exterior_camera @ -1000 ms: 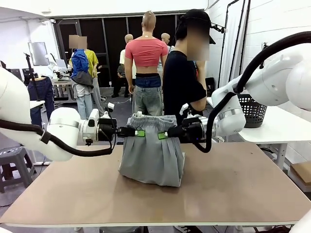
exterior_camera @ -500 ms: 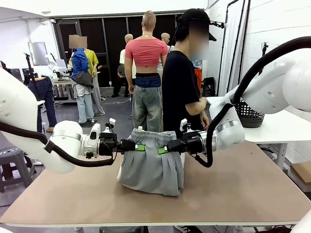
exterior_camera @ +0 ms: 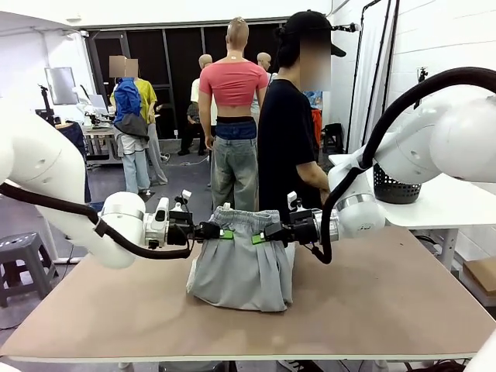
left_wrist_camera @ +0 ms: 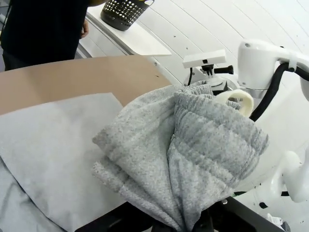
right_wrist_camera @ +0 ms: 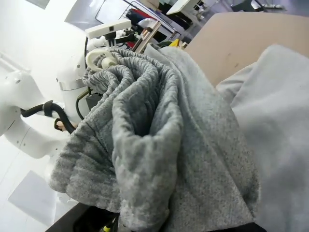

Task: Fold the training pants.
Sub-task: Fold the Training pants in half.

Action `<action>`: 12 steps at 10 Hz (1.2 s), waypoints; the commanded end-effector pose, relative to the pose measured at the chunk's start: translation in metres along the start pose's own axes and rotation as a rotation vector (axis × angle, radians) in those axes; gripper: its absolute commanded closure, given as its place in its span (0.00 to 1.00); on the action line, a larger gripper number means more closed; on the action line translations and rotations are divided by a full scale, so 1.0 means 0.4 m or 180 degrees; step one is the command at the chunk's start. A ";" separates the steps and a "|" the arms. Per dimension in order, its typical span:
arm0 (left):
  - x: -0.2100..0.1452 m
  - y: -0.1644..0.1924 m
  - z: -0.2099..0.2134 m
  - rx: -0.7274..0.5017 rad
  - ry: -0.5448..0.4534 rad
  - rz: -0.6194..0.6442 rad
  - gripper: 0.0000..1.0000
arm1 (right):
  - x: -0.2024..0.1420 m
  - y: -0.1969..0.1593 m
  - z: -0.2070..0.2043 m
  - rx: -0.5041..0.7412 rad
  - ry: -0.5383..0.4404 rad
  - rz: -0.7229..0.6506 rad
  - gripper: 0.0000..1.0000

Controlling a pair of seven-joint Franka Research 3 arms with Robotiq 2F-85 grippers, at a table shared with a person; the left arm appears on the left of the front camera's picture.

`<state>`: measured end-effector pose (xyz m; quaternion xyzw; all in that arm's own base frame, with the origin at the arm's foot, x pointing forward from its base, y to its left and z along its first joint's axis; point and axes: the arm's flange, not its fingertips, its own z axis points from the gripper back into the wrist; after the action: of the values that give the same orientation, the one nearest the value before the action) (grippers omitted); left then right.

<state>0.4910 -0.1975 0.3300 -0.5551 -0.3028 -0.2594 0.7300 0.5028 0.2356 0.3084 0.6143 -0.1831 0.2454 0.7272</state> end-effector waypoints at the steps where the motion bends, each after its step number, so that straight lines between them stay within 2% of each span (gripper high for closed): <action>1: 0.041 0.057 0.029 0.0117 -0.0160 0.0034 1.00 | 0.012 -0.051 0.018 -0.0225 0.0082 -0.0129 1.00; 2: 0.051 0.049 0.028 0.0036 -0.0130 -0.0035 1.00 | 0.021 -0.040 0.014 -0.0245 0.0175 0.0000 1.00; 3: 0.006 0.024 -0.004 0.0009 -0.0013 0.0020 1.00 | 0.013 -0.019 -0.004 -0.0053 -0.0008 -0.0021 1.00; 6: 0.006 0.024 -0.004 0.0009 -0.0013 0.0020 1.00 | 0.013 -0.019 -0.004 -0.0053 -0.0008 -0.0021 1.00; 7: 0.002 0.035 -0.017 -0.0010 0.0005 0.0035 1.00 | 0.023 -0.025 -0.011 -0.0065 0.0026 0.0008 1.00; 9: 0.059 0.091 -0.030 0.0193 0.0050 0.0095 1.00 | 0.075 -0.073 -0.002 -0.0238 -0.0122 -0.0157 1.00; 12: 0.079 0.158 -0.048 0.0284 0.0050 0.0373 1.00 | 0.100 -0.129 -0.004 -0.0363 -0.0200 -0.0394 1.00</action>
<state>0.5453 -0.2063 0.3065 -0.5421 -0.2854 -0.2231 0.7582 0.5529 0.2365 0.2913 0.5954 -0.1828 0.1981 0.7569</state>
